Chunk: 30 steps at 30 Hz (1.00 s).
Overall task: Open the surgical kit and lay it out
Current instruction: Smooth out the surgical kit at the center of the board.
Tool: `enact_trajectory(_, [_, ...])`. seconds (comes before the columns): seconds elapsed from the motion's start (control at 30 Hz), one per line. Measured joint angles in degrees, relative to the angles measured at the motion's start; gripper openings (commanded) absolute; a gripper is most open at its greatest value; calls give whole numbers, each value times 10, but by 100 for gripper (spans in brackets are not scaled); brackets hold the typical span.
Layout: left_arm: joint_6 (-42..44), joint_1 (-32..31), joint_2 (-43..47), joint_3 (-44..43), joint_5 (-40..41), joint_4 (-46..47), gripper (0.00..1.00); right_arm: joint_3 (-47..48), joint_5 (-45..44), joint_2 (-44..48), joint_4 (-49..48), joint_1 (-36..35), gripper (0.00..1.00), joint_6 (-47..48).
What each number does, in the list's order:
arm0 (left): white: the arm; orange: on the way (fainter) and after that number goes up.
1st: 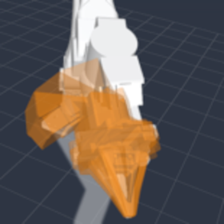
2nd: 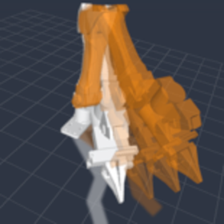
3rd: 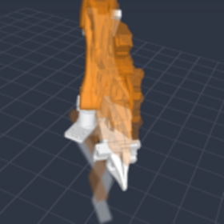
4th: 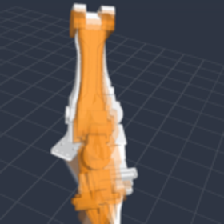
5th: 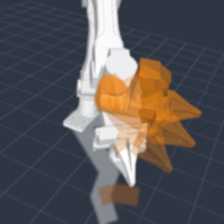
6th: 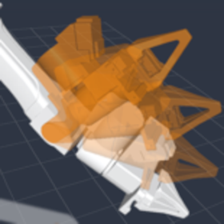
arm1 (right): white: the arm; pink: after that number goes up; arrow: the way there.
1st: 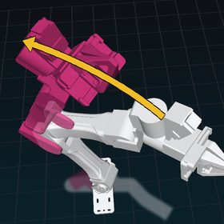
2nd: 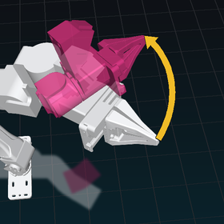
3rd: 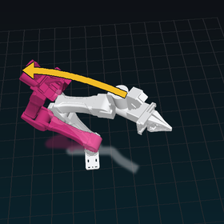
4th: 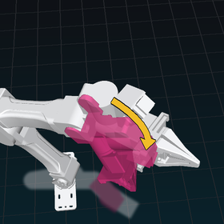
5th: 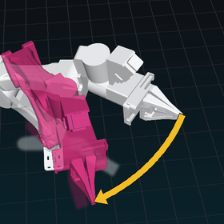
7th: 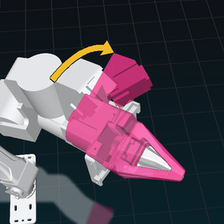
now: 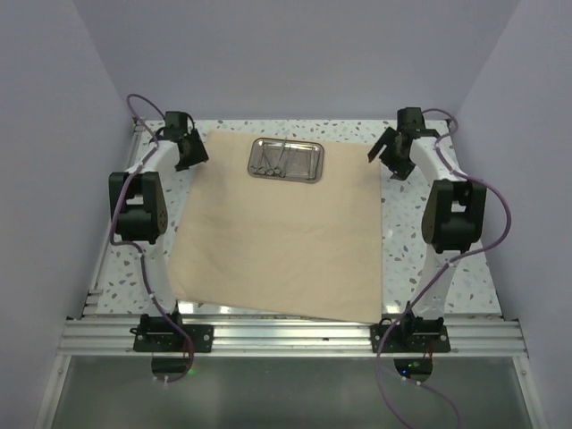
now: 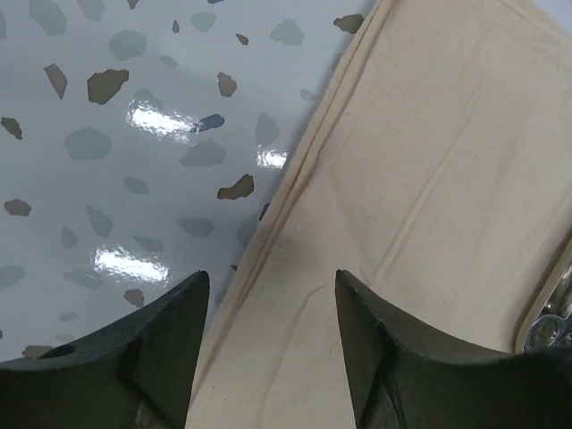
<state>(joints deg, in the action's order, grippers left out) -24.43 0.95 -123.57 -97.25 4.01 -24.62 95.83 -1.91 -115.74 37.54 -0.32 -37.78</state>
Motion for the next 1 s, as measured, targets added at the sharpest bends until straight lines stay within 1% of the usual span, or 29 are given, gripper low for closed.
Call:
enact_trajectory(0.17, [-3,14,-28,-9,-18,1,49,88,-27,-82,5,0,80,0])
enact_trajectory(0.2, [-5,17,-33,-10,-21,1,45,106,-32,-99,6,0,79,0])
enact_trajectory(0.27, [-7,21,-43,-12,-31,0,37,136,-40,-130,10,0,76,0])
enact_trajectory(0.3, [-7,23,-48,-14,-36,1,30,151,-46,-147,13,0,74,-1])
enact_trajectory(0.33, [-9,24,-50,-19,-41,2,25,164,-49,-162,17,0,70,-1])
enact_trajectory(0.37, [-11,25,-50,-20,-47,3,18,177,-52,-177,21,0,68,-2])
enact_trajectory(0.47, [-16,27,-52,-20,-62,3,6,207,-62,-208,34,0,63,-6])
enact_trajectory(0.5, [-16,27,-54,-20,-67,3,0,215,-63,-210,34,0,61,-7])
enact_trajectory(0.57, [-16,28,-56,-20,-74,4,0,220,-63,-216,35,-1,54,-9])
enact_trajectory(0.6, [-16,28,-56,-20,-77,4,0,221,-64,-220,37,-2,45,-8])
enact_trajectory(0.67, [-16,28,-56,-20,-79,4,0,224,-64,-221,38,-3,36,-12])
enact_trajectory(0.7, [-16,28,-56,-20,-79,5,0,226,-63,-226,39,-4,26,-12])
enact_trajectory(0.77, [-16,28,-56,-19,-78,6,0,238,-59,-235,42,-6,13,-12])
enact_trajectory(0.8, [-16,28,-56,-17,-77,8,0,247,-59,-240,45,-7,0,-11])
enact_trajectory(1.0, [-20,31,-36,16,-63,23,0,321,-45,-282,71,-8,0,-13])
